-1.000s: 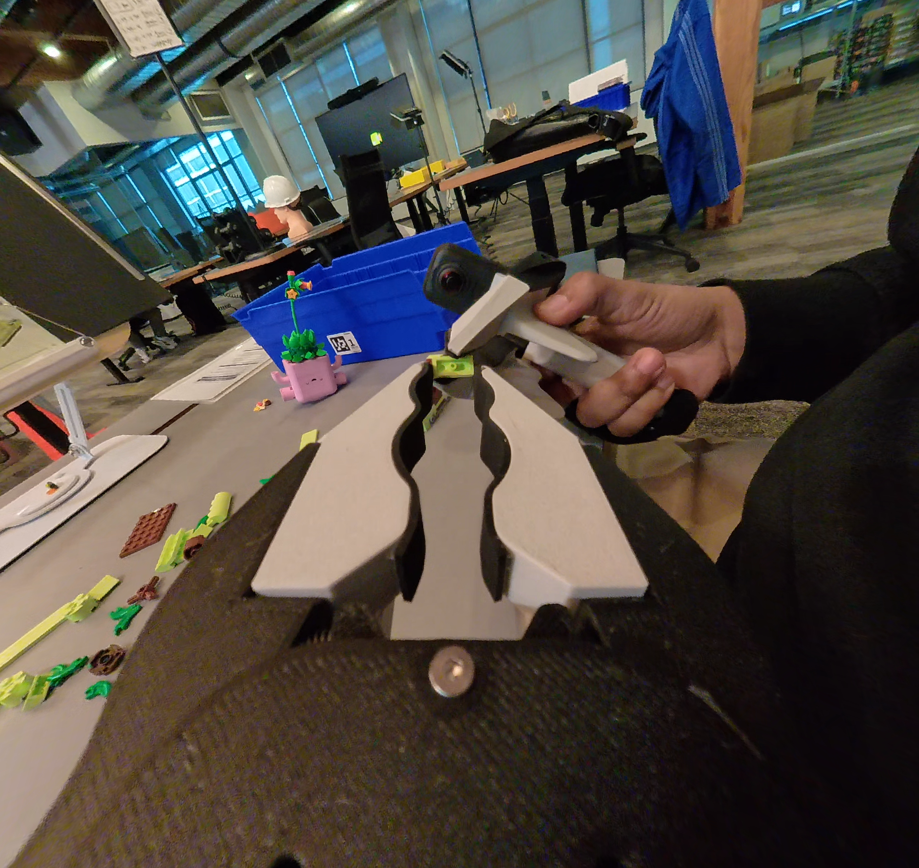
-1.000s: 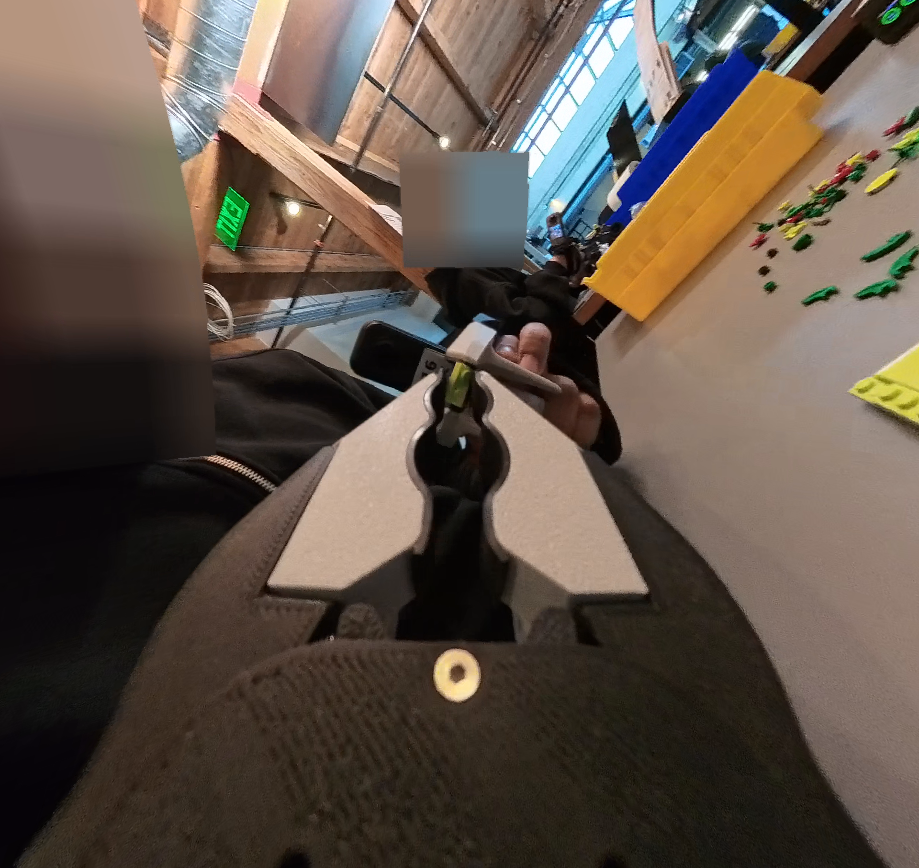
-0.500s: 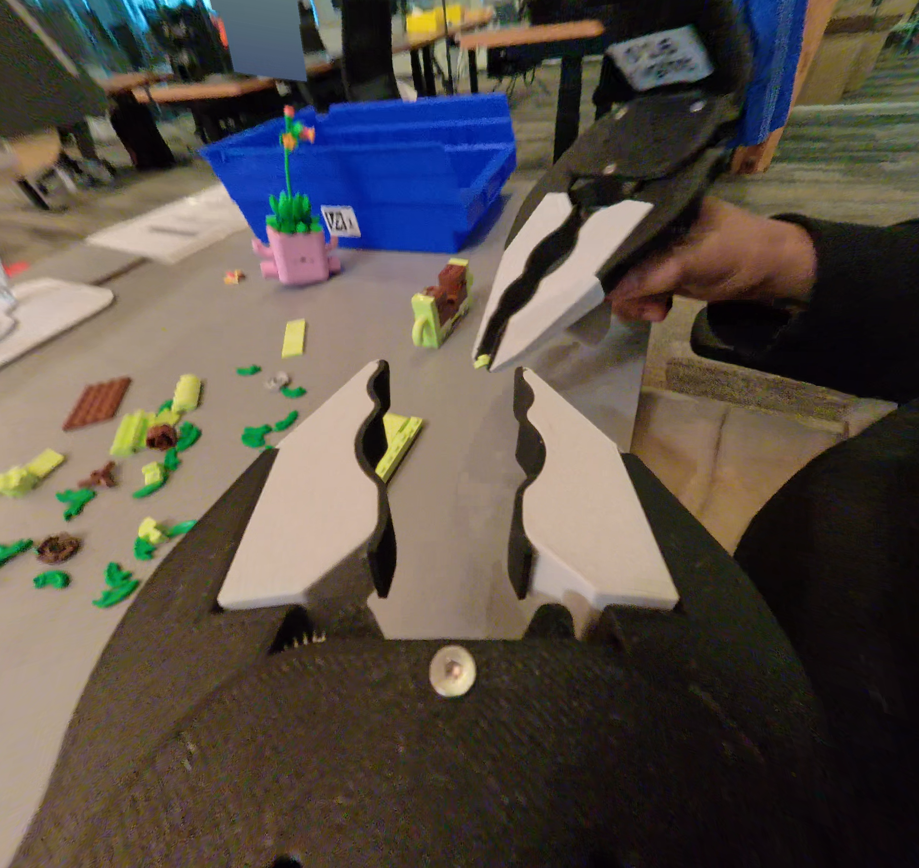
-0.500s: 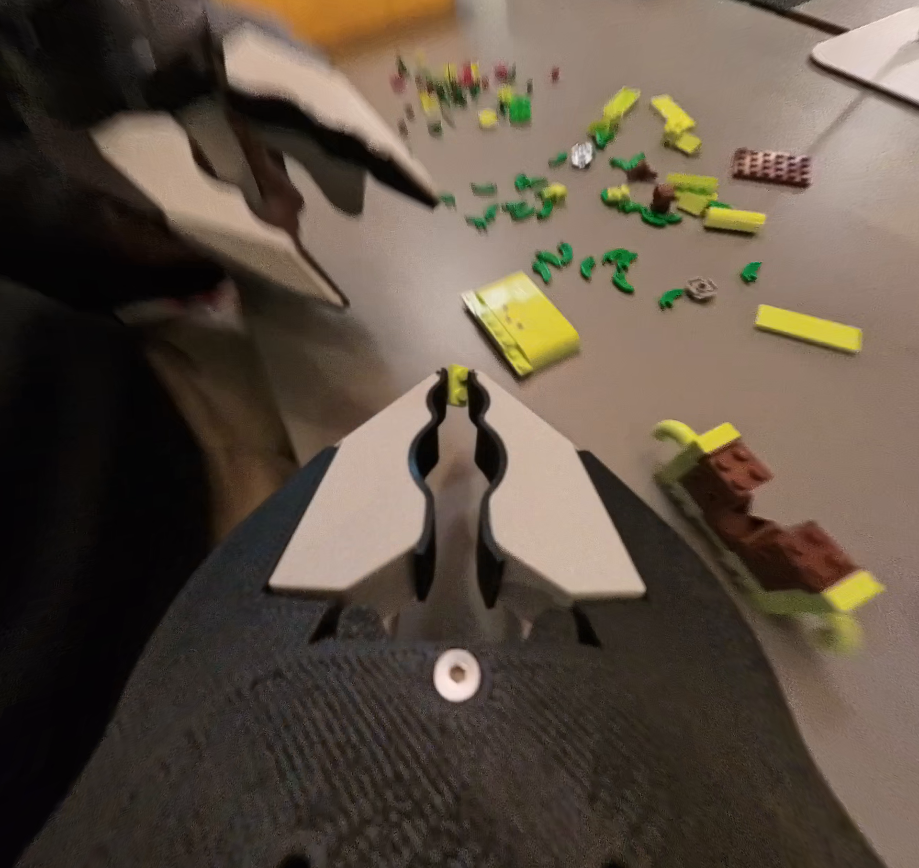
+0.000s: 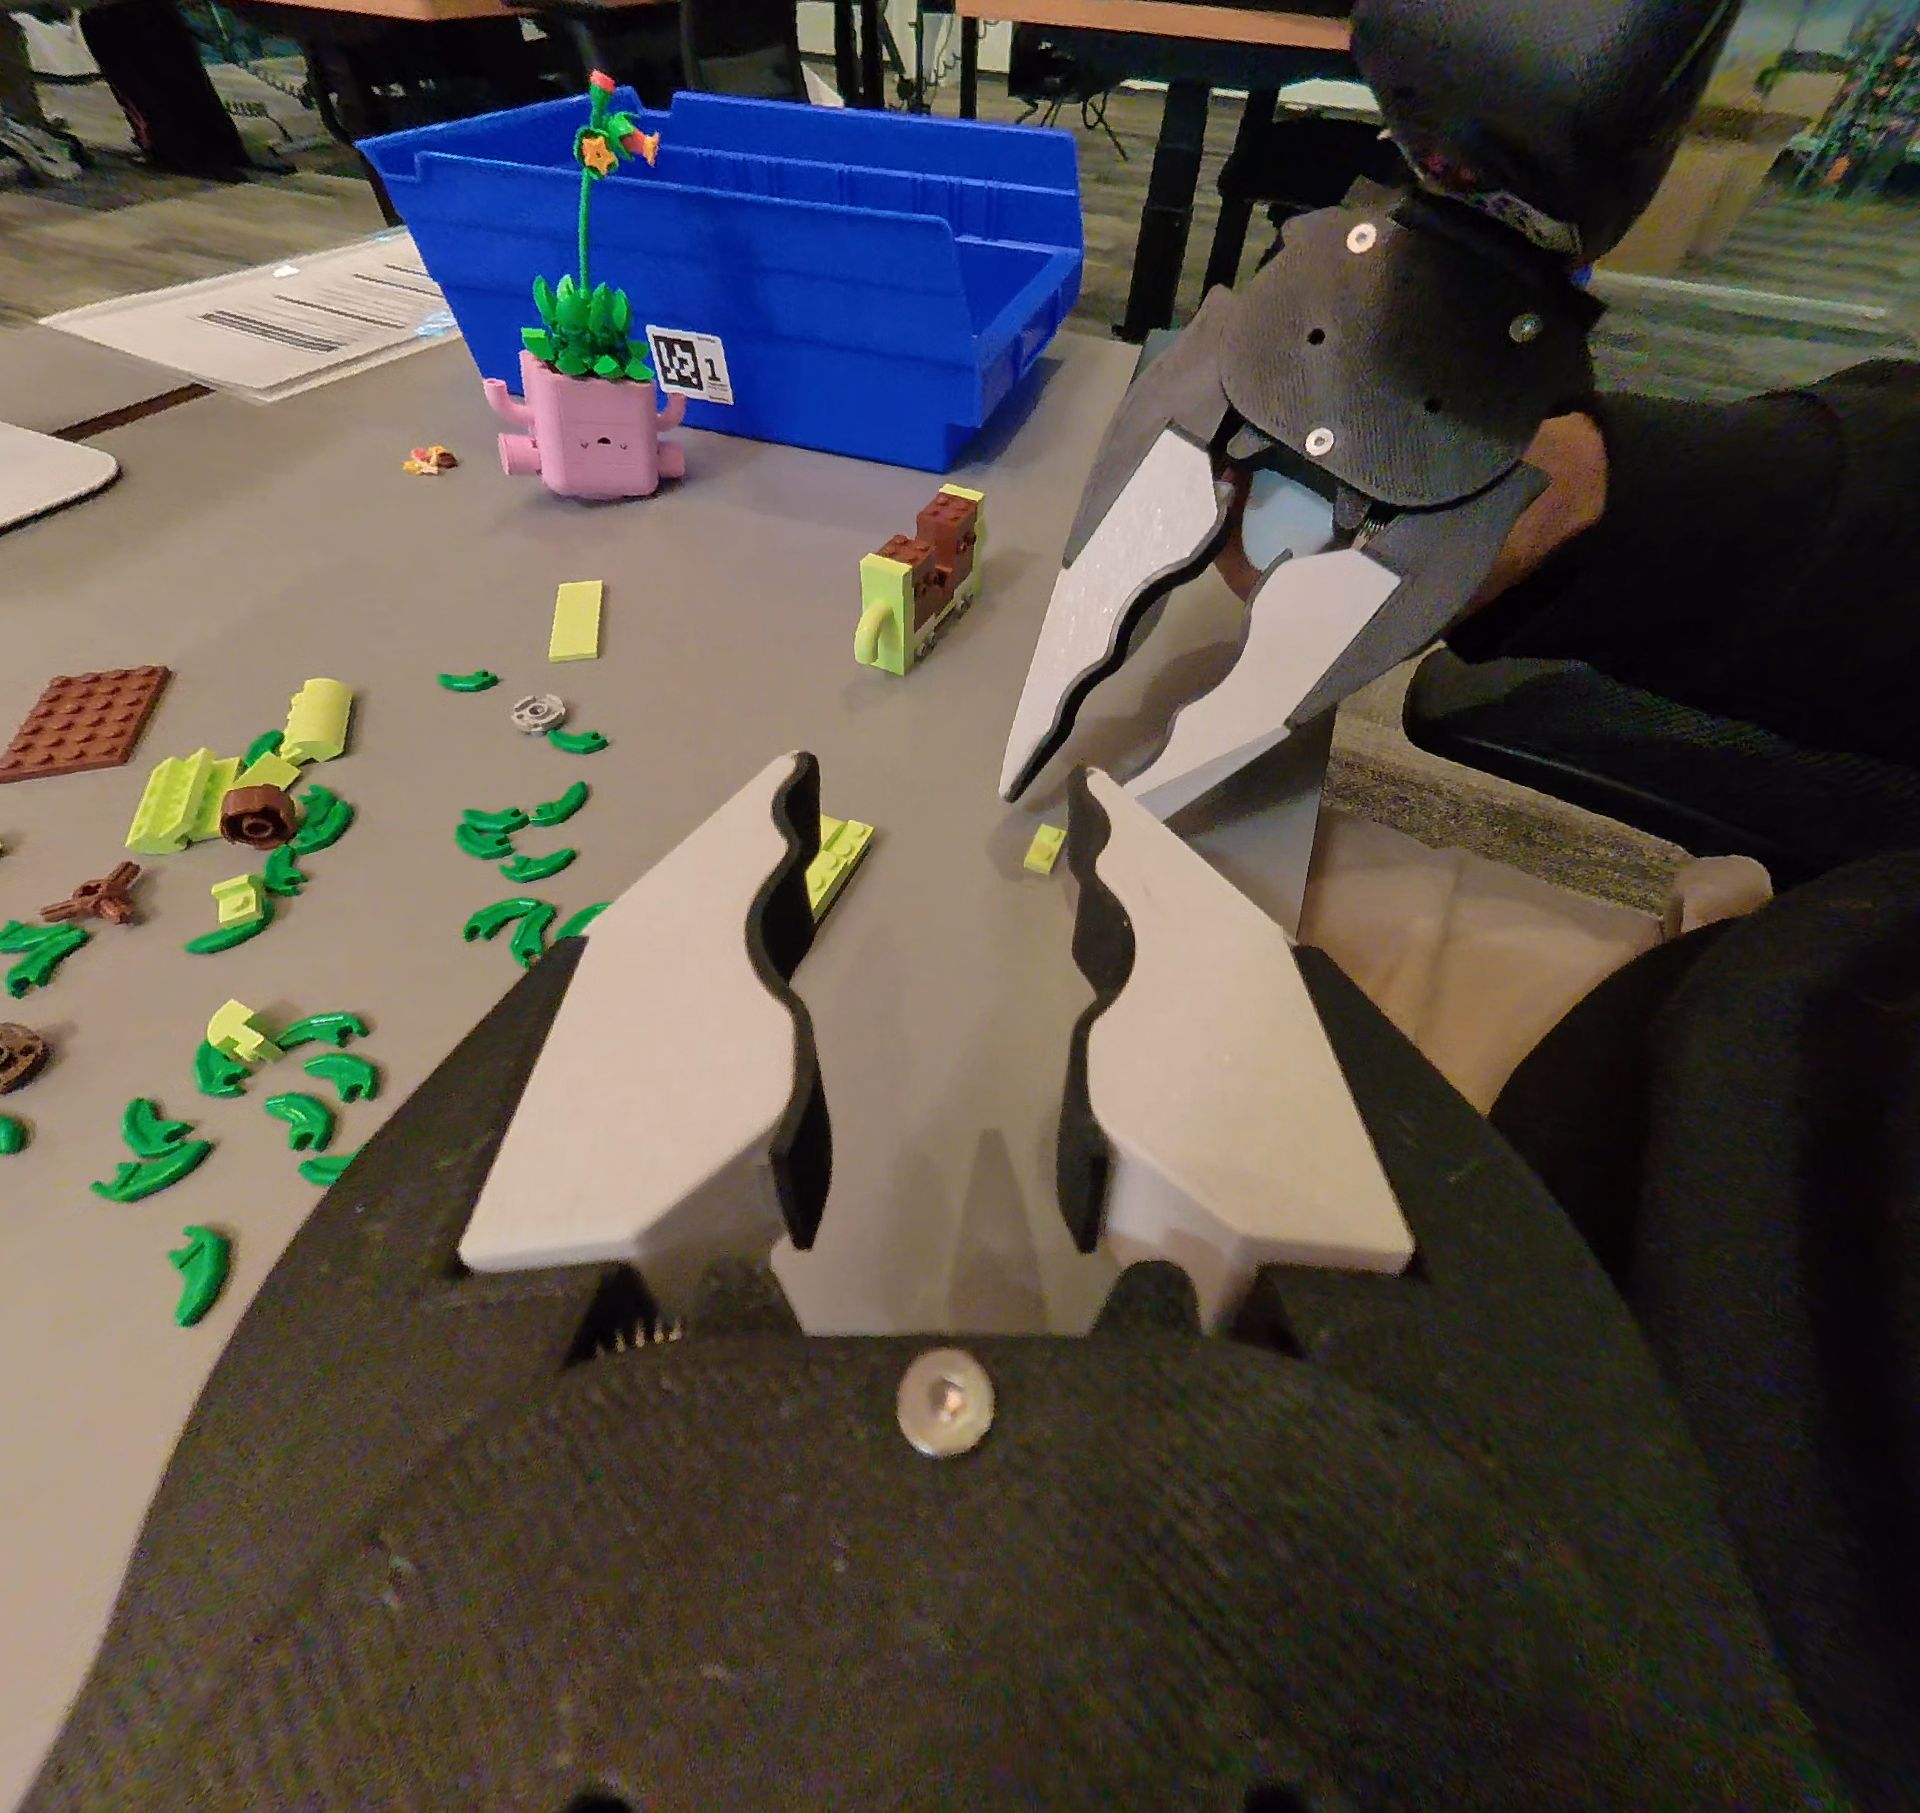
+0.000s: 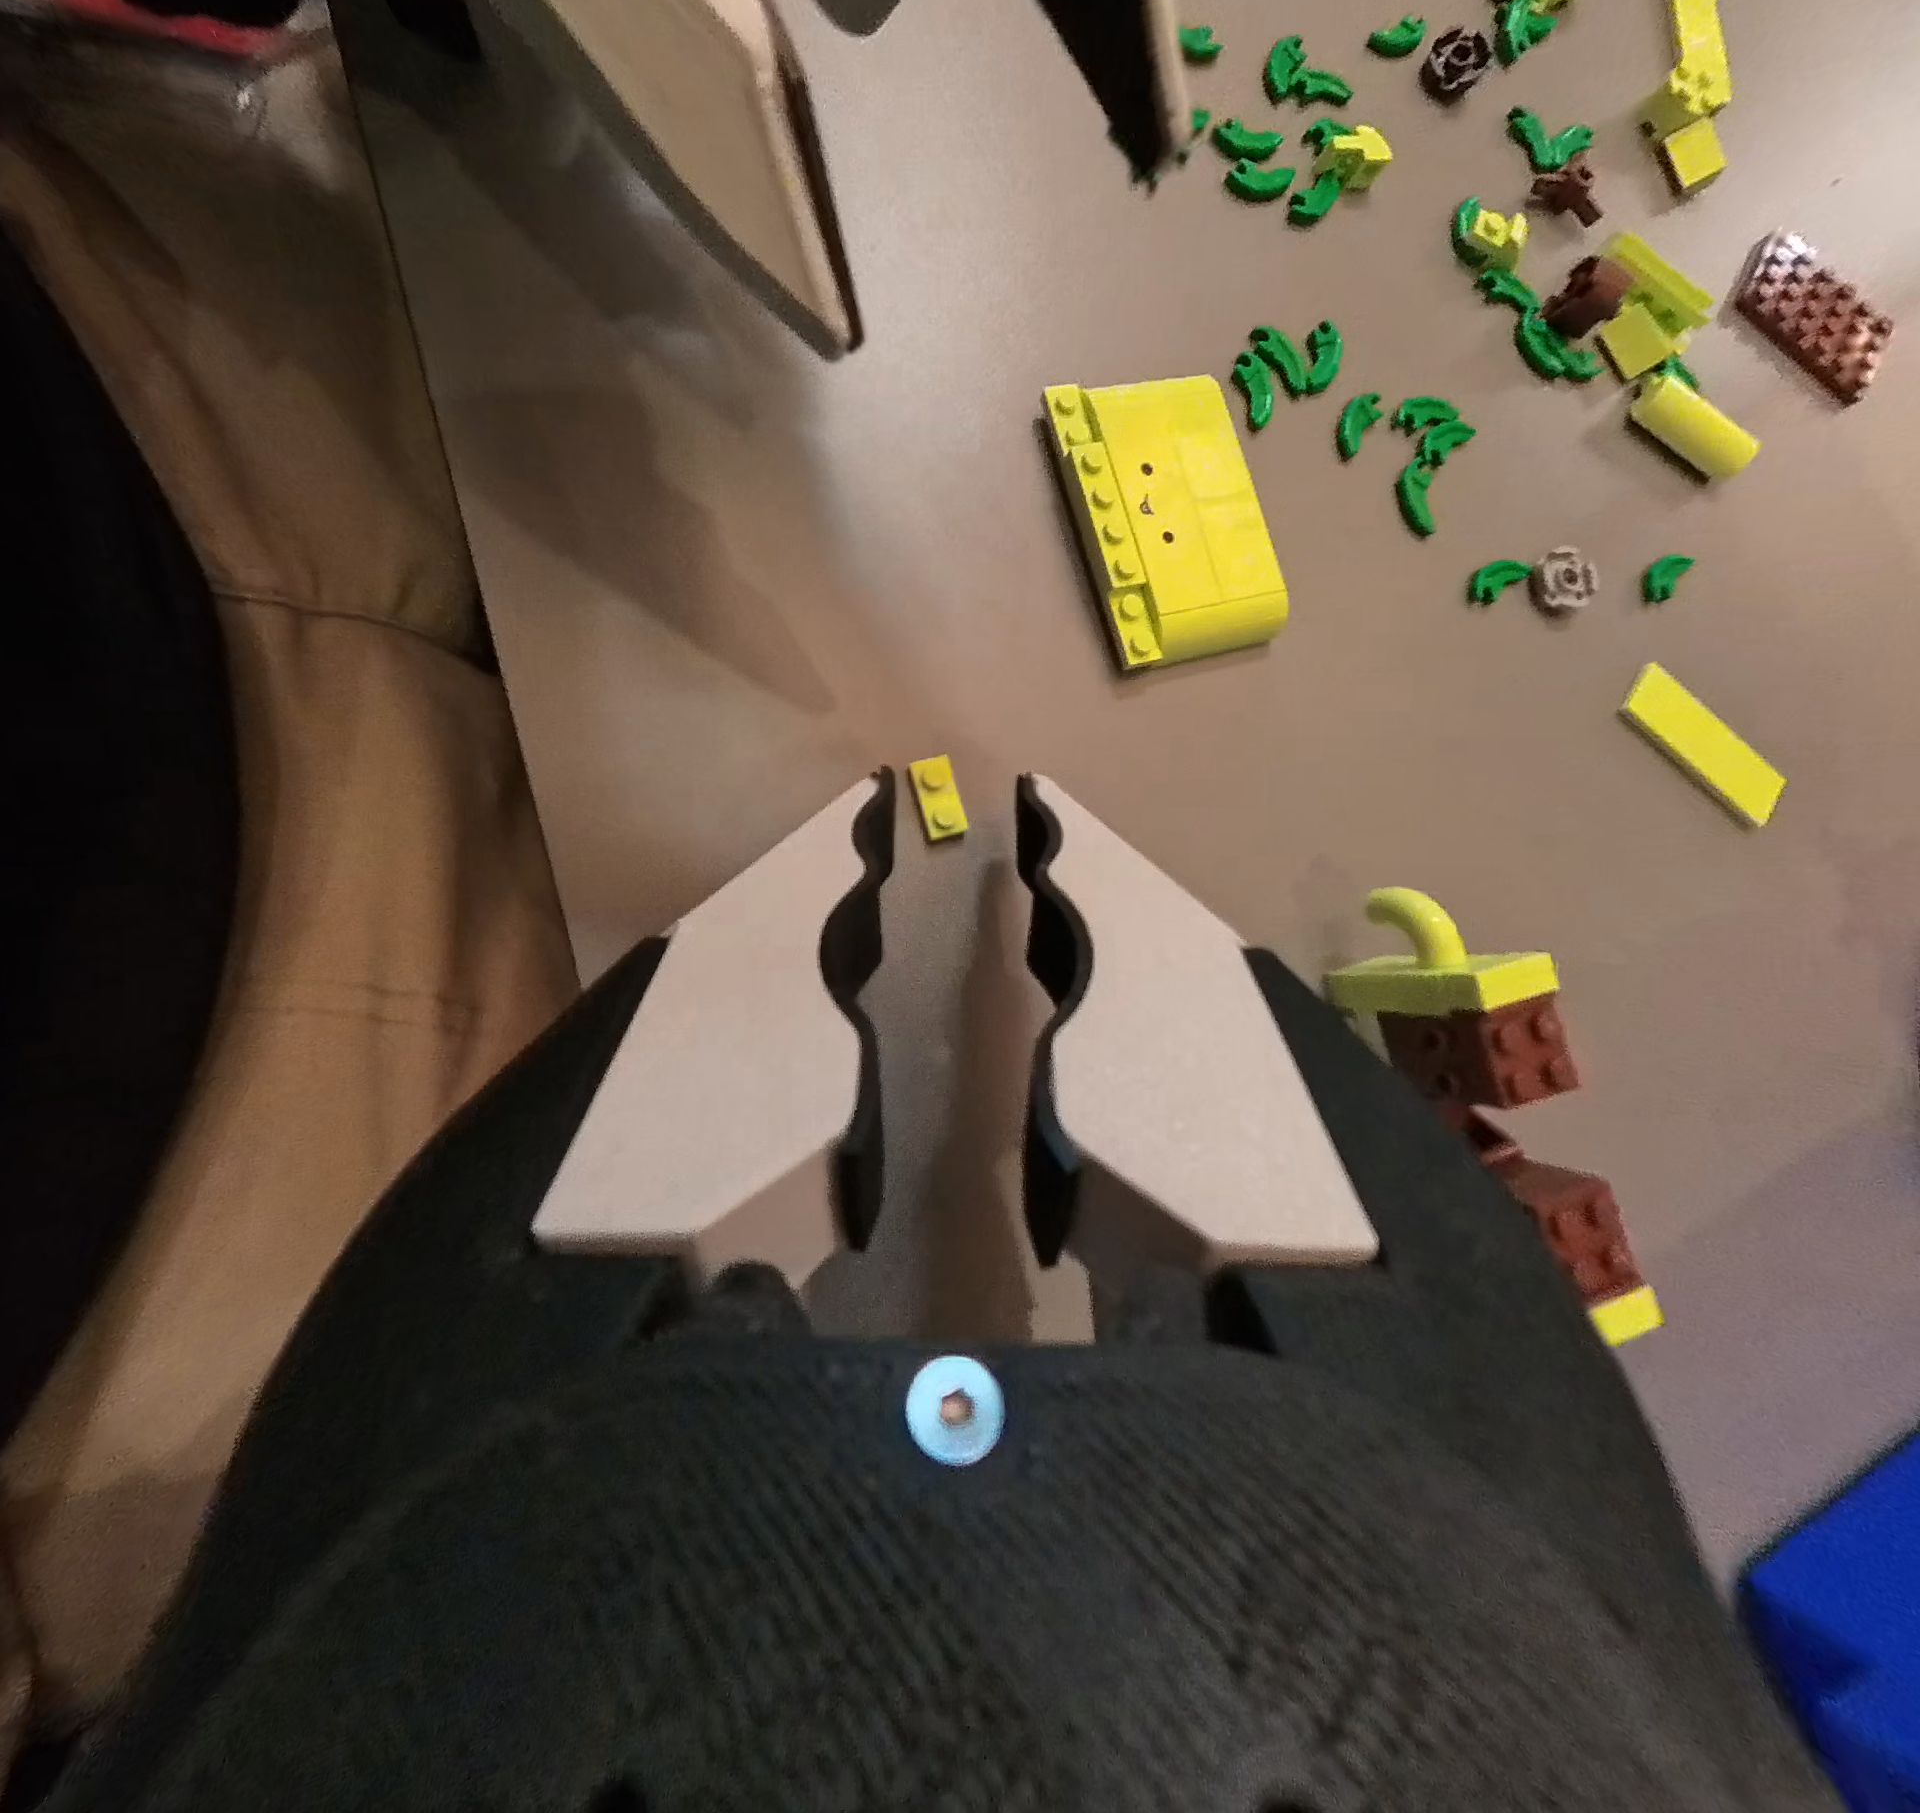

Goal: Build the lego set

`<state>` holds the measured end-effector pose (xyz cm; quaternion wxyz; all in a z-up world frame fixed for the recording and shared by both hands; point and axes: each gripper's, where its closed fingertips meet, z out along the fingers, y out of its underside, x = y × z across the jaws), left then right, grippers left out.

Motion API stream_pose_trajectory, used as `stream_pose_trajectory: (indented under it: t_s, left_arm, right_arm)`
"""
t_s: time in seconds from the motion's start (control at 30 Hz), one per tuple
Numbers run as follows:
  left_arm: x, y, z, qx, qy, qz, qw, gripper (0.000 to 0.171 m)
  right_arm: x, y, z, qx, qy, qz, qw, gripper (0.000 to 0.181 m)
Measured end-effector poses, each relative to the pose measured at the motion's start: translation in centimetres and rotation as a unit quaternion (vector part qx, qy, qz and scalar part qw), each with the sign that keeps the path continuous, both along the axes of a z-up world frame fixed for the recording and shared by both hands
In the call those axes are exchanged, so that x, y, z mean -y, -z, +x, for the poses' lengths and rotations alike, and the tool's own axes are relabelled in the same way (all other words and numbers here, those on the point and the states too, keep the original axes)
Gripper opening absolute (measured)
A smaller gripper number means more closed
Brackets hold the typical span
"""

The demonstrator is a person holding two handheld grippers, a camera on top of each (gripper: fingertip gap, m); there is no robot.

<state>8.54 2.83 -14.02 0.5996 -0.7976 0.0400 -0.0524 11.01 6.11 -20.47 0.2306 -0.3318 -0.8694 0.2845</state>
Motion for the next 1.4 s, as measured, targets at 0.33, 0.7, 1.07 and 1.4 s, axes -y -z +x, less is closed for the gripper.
stream_pose_trajectory:
  t_s: [0.33,0.7,1.07,1.4]
  left_arm:
    - [0.4,-0.4,-0.2,0.035,0.005,0.010,0.999,0.046]
    - [0.1,1.5,-2.1,-0.024,-0.026,-0.050,0.998,0.059]
    - [-2.3,5.5,-4.3,-0.059,0.006,-0.175,0.983,0.068]
    - [-2.3,5.7,-4.2,-0.065,0.010,-0.181,0.981,0.067]
  right_arm:
    - [0.5,-1.1,0.3,0.051,-0.024,-0.067,0.996,0.014]
    - [0.4,0.6,-0.1,0.094,-0.063,-0.025,0.993,0.006]
    - [0.6,0.4,-0.5,0.096,-0.066,-0.042,0.992,0.000]
    - [0.3,-0.3,-0.9,0.114,-0.053,-0.064,0.990,0.014]
